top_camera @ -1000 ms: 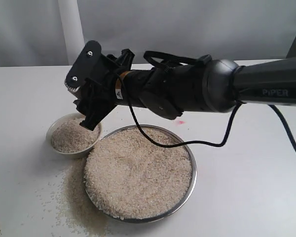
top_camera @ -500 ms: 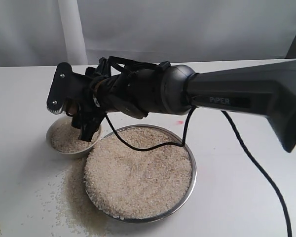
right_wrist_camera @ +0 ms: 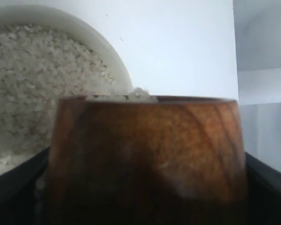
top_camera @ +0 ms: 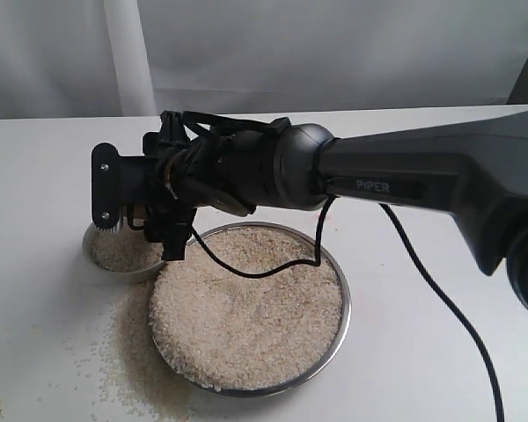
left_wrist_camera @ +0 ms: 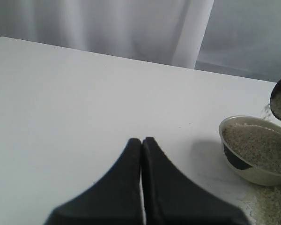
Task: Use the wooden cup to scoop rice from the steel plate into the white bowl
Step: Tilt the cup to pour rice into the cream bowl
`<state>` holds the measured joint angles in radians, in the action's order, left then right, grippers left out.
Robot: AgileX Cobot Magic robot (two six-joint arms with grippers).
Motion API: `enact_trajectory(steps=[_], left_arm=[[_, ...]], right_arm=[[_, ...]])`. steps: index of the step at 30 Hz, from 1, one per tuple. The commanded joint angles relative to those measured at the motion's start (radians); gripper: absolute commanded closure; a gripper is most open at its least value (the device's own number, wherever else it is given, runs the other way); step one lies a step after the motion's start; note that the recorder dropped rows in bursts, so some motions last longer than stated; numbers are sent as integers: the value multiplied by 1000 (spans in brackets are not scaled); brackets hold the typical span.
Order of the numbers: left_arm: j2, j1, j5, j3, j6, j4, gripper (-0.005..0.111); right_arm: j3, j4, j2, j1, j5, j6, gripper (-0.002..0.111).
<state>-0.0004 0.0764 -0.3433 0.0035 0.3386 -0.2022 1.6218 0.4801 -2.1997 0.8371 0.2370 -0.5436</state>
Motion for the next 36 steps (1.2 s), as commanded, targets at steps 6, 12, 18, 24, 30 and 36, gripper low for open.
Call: enact_trajectory(steps=[6,12,18,24,30,36], left_arm=[[0,-6,6,-4,1,6,107],[0,-6,6,-4,1,6,107],[0,-6,6,-4,1,6,107],[0,-6,6,-4,1,6,107],[0,-6,6,-4,1,6,107],[0,-6,6,-4,1,6,107]], right_arm=[[9,10,8,1,-7,-146,108],[9,14,8,1,-14,-217,108],[9,14,8,1,-16,-284,108],[9,19,8,5,-27,-338,108],[9,36,8,14,-49,-377,108],[9,67,8,14,-52,-425,108]])
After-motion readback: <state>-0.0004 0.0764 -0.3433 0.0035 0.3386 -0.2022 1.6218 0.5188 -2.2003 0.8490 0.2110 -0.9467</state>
